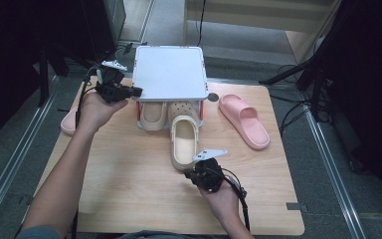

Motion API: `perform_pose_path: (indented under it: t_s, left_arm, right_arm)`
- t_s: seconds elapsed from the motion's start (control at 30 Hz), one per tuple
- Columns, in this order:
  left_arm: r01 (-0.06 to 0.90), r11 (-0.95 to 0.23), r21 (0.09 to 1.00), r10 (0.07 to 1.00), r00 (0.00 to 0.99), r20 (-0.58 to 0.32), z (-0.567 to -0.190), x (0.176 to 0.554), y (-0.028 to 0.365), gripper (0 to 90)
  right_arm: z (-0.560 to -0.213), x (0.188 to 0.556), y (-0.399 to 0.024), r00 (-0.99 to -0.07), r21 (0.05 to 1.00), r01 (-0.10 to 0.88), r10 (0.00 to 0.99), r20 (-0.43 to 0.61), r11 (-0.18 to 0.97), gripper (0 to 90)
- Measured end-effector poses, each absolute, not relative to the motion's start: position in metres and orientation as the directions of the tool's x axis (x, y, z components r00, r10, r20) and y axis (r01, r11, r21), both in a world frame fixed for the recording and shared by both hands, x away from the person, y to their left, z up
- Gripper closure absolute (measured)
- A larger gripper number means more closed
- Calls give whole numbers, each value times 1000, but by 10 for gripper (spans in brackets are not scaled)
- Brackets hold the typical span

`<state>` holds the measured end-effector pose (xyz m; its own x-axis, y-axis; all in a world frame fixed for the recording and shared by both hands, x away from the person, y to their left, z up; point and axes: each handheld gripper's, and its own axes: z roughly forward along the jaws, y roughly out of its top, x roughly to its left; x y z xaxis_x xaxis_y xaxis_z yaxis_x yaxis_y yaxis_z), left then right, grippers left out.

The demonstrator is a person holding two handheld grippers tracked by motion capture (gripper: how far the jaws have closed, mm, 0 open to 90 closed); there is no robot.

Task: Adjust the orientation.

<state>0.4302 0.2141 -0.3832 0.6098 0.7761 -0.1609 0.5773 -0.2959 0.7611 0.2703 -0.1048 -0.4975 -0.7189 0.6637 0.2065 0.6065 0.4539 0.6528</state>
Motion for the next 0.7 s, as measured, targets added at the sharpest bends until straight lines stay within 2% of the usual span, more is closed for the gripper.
perform_pose_path:
  t_s: [0.37, 0.6, 0.7]
  left_arm:
    - [577, -296, 761, 775, 611, -162, -383, 430, 214, 898]
    - [574, -296, 763, 772, 614, -162, -384, 431, 215, 898]
    - [577, -296, 761, 771, 615, -166, -384, 431, 215, 898]
  right_arm:
    - [-516, 287, -100, -699, 632, 621, 692, 180, 464, 900]
    - [-511, 296, -92, -703, 652, 593, 699, 133, 473, 900]
    - [-504, 303, -93, -703, 664, 590, 697, 143, 459, 900]
